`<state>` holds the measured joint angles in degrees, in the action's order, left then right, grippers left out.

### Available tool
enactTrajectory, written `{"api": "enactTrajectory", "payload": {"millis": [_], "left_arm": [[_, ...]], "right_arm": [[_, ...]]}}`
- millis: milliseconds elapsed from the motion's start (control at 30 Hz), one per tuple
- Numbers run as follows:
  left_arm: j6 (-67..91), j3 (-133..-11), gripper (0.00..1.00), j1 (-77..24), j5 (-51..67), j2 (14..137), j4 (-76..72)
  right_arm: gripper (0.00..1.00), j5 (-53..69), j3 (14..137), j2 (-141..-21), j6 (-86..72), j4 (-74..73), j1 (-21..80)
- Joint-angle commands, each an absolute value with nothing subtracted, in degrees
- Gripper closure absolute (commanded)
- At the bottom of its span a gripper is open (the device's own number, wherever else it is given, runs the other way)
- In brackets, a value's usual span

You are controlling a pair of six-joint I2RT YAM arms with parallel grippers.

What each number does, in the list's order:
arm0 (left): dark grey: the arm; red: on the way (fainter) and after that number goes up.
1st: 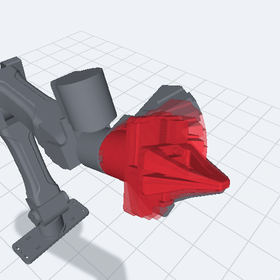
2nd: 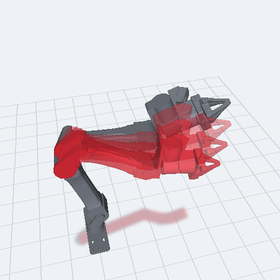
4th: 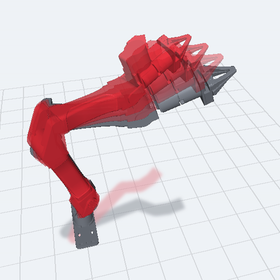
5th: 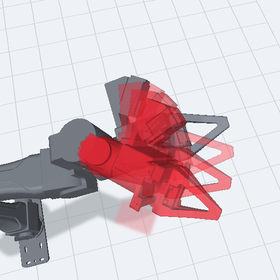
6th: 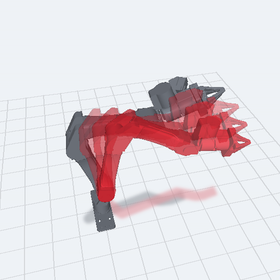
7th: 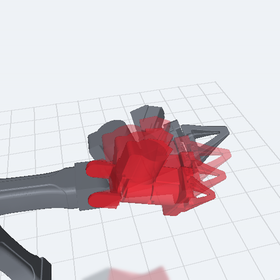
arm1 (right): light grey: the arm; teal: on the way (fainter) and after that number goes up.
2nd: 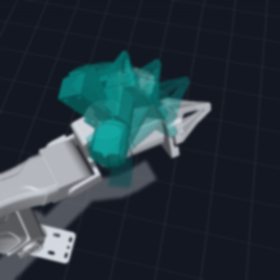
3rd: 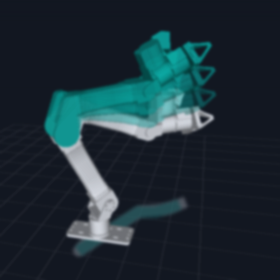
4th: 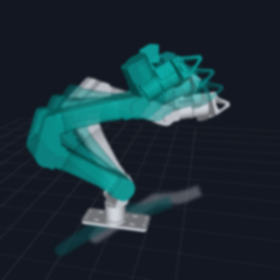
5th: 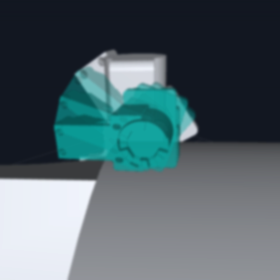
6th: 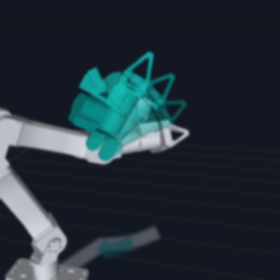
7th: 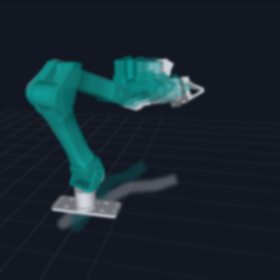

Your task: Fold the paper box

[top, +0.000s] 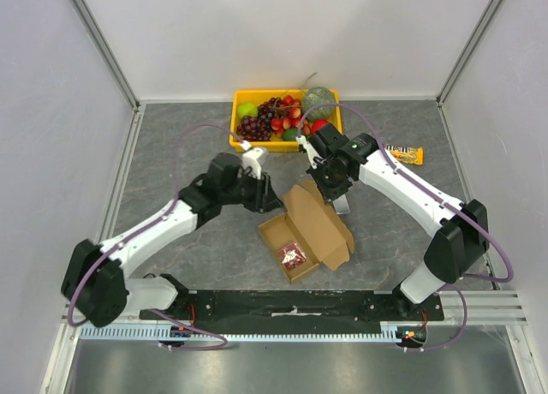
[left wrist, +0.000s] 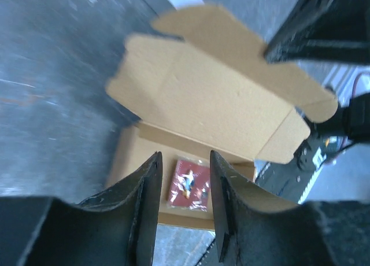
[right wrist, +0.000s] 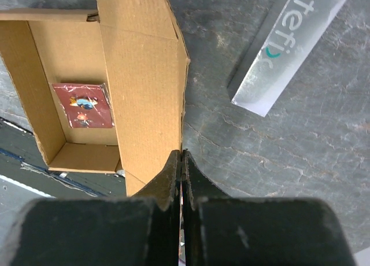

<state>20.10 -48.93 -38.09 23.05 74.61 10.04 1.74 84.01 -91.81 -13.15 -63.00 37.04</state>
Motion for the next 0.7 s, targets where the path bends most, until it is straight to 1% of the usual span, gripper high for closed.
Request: {"api": "enactTrajectory", "payload": {"millis": [0,200,333,467,667], "left_arm": [[20.9,-46.2,0.55,-30.7,25.0,66.5,6.1],[18.9,-45.7,0.52,-25.8,28.2,63.0,6.4],[17.0,-46.5,0.5,-24.8,29.2,62.6,6.5],[16.2,-46.3,0.49,-24.4,27.8,60.7,6.1],[14.8,-45.3,0.49,-24.3,21.7,57.3,9.2]], "right_arm": [[1.0,4.8,86.9,-89.3,-7.9,-59.4,38.1],[1.0,3.0,91.4,-91.8,-3.5,-59.3,42.0],[1.0,-1.5,94.5,-93.4,-0.5,-59.2,45.7],[1.0,-3.8,97.2,-95.1,3.7,-59.4,47.3],[1.0,-5.7,98.5,-96.2,13.0,-59.9,50.3]]}}
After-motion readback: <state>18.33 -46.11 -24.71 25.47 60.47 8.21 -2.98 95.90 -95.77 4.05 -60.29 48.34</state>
